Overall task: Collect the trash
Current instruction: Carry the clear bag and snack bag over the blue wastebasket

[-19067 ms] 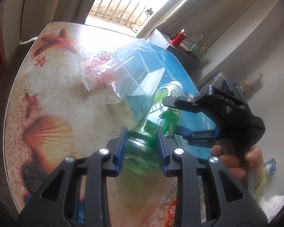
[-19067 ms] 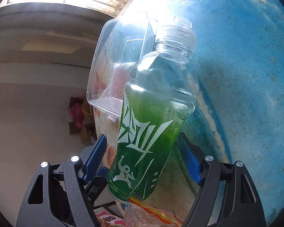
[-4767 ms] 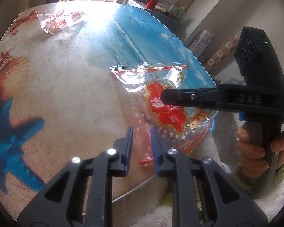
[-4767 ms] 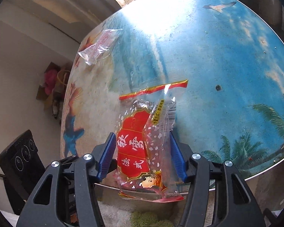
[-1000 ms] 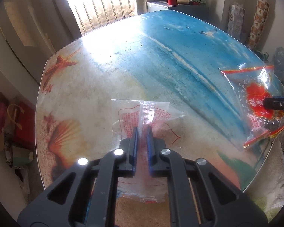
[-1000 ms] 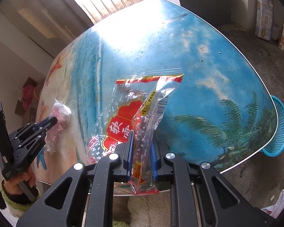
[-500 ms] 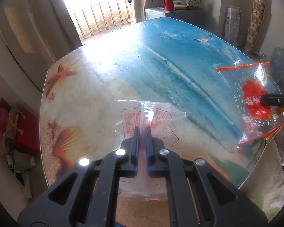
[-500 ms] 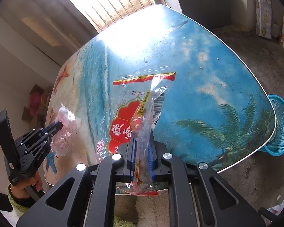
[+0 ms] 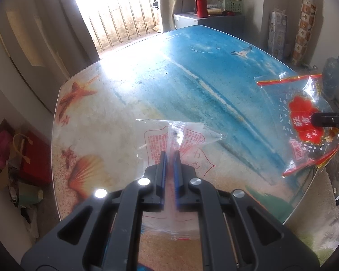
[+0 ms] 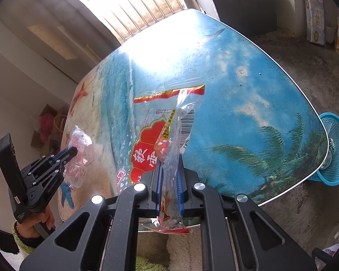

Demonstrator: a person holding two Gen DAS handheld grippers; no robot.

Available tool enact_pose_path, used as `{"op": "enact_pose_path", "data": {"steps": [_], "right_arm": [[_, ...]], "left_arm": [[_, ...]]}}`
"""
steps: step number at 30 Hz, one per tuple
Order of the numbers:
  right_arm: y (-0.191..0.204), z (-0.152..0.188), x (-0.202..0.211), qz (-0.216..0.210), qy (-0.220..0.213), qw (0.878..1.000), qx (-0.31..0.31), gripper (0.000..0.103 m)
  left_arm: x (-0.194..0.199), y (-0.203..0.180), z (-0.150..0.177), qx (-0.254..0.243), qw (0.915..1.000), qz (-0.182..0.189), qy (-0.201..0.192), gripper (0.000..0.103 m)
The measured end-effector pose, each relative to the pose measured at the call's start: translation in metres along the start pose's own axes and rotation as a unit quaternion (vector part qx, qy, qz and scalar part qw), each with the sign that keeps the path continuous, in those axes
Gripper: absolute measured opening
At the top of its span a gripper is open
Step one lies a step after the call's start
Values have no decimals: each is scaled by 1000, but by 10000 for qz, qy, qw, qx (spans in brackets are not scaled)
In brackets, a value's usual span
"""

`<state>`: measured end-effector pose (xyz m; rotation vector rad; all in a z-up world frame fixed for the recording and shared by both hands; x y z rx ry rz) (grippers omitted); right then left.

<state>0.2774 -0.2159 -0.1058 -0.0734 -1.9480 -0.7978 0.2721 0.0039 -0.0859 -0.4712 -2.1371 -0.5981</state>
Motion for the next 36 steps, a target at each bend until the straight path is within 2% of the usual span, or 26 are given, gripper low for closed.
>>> {"op": "enact_pose_path", "data": {"steps": [36], "right_arm": [[-7,-2,18,-237,-88,9996,-93,11]], "left_arm": [[22,-6,-18,-88,9995,-139,-252,5]]}}
Point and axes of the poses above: each gripper's, at about its wrist camera, not at the fingertips, and x roughly against the way its jaws point, y to its left, z to its underside, the point moved 10 cm from there along -x, roughly the way its jaws point, and after that the axes turned 11 degrees about -x, right-handed, at the moved point
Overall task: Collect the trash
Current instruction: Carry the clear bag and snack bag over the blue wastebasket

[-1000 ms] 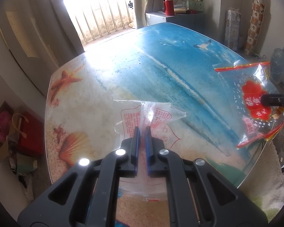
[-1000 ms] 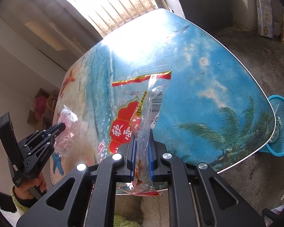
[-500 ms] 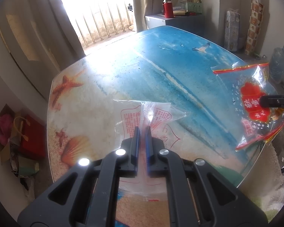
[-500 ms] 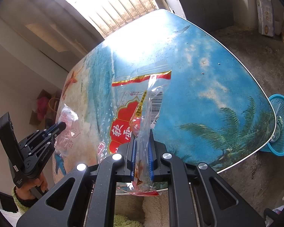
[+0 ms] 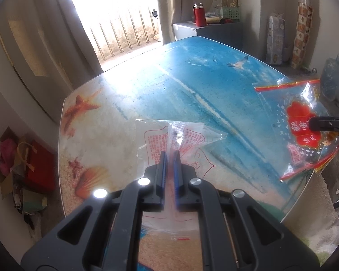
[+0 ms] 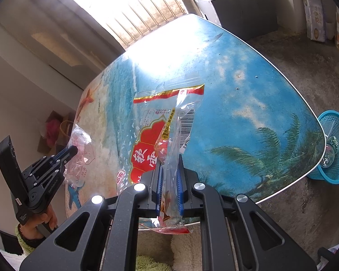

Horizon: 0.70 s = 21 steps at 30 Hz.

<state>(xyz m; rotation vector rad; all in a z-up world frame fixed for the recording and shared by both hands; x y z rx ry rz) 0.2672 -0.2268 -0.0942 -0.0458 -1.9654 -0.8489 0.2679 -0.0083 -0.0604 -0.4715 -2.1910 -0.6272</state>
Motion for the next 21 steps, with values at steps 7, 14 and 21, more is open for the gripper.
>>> {"op": "enact_pose_path", "data": {"steps": [7,14,21], "right_arm": [[-2,-1,4,-53,-47,10000,-45,11],[-10,-3,11,-142,-99,9997,-151,11],[-20,-4,18,-257,-148,9991,-293,11]], "left_arm": [[3,-3,-6,-16,10000,16,-79,5],[10,-7,-16,15,9998,72,-209,5],[14,-15,-25,-18,9995,123,-278,5]]}}
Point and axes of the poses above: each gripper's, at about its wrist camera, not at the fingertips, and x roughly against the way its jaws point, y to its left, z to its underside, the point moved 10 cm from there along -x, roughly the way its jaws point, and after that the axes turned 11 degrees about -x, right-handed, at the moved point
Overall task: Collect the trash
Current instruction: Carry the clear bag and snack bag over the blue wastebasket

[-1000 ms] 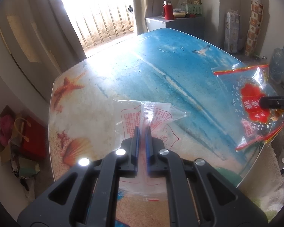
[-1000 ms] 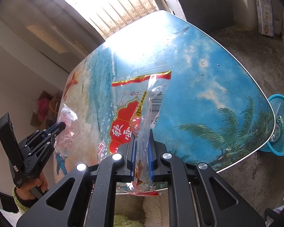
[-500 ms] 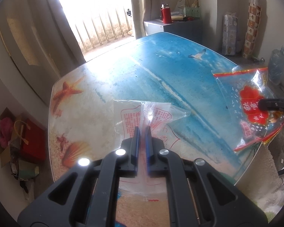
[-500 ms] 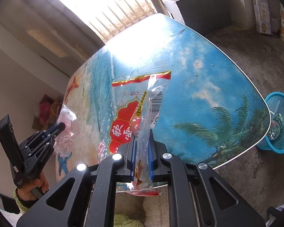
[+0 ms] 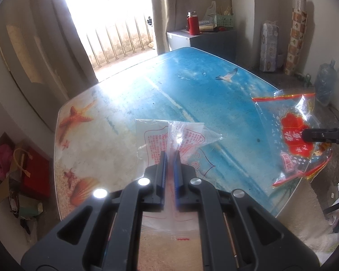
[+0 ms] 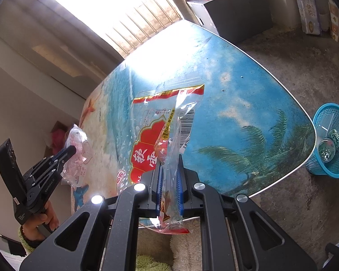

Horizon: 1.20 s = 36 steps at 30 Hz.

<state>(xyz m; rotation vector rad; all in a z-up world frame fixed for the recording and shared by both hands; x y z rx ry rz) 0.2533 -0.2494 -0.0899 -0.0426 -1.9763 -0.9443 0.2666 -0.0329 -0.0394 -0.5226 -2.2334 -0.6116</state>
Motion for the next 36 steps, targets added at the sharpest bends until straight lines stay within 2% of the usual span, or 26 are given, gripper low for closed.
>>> {"op": "enact_pose_path", "data": {"steps": [12,21,29,36], "right_arm": [[-23,-5,19,-267,-141,9992,-272,11],[-49,-6,43,-426,-366,9968,-566,11],[-87,-8,81,-496,-719,9914,-974,11],[-142,-12,129,-292,-1246,9809,-1464,11]], "left_arm": [[6,-29,-31,-293,9993,76,-197,5],[8,-69,-67,-701,9964,247,-418,5],[14,-122,-106,-1075,9897,659,-671,5],[20,-189,-141,-1509,9777,1138,-914,5]]}}
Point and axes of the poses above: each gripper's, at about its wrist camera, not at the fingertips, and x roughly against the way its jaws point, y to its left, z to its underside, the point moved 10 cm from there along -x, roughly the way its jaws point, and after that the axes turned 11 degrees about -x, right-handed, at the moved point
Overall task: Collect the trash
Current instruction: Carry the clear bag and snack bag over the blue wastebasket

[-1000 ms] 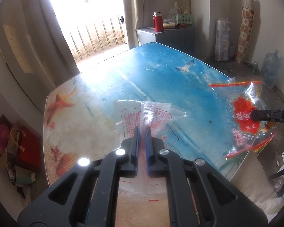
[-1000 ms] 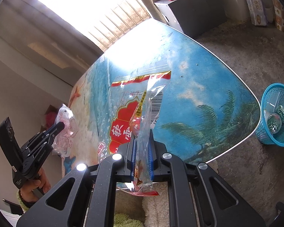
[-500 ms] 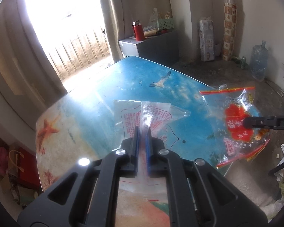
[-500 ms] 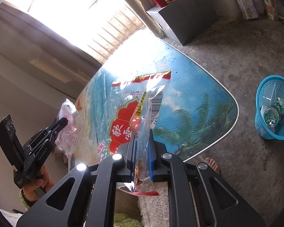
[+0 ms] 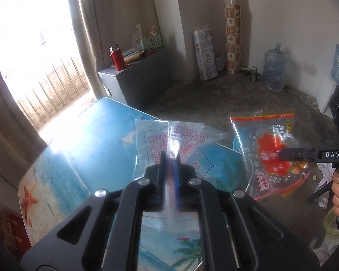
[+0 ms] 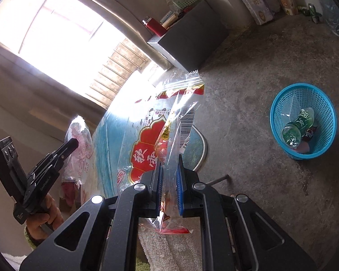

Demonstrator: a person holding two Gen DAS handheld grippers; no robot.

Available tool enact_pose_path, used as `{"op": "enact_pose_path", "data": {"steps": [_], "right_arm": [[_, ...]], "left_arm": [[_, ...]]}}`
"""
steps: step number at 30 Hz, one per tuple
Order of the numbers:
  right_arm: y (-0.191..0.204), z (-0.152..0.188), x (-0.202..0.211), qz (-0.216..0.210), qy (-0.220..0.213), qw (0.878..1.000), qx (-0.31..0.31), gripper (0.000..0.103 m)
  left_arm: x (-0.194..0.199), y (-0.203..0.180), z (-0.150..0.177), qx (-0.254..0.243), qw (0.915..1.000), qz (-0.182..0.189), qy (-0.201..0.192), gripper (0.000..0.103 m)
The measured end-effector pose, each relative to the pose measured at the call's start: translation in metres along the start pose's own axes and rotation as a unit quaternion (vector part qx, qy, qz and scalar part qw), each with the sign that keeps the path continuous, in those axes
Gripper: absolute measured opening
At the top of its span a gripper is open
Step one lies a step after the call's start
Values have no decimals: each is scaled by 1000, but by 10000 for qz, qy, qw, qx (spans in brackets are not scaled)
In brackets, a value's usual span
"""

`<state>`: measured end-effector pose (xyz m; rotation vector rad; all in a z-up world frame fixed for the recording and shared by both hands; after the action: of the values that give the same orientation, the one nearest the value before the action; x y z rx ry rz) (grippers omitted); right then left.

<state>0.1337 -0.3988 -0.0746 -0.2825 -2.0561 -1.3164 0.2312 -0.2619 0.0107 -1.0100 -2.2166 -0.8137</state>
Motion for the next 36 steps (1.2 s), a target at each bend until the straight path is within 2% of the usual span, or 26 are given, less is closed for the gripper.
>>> {"op": "enact_pose_path", "data": {"steps": [7,16,19,25,28,32,36], "right_arm": [[-72,-22,55,421,-643,9951,-616,11],[-163,-42,99,1212,-1218,9773,-1240,11],[-188,-49,103,1494,-1328,9700,-1385,11],[-231,-67,111,2092,-1497,9554,-1451,11],[-253,-79,107,2434,-1433,9493,-1380,11],[-283,-92,87,2792,-1216,9425,-1379,11],[-311,-105,64,3094,-1029,9354,-1367,11]], "left_arm": [[-21,-58,-41,-319,9977,564,-177,5],[-53,-131,-75,-351,9880,1498,-101,5],[-73,-159,-92,-162,9806,1955,-10,5],[-123,-230,-107,566,9556,2884,201,5],[-152,-268,-97,719,9490,3061,217,5],[-199,-305,-69,710,9526,2931,393,5],[-247,-328,-47,672,9520,2906,693,5]]}}
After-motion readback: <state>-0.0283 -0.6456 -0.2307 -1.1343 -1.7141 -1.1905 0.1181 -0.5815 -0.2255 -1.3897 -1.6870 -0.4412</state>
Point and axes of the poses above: each gripper's, at about its wrist camera, not at the fingertips, and x roughly against the way its jaws point, y to its left, z to its underside, the point moved 10 cm from there along -x, roughly the way its jaws point, and after that the axes turned 11 degrees about -x, right-handed, at the moved point
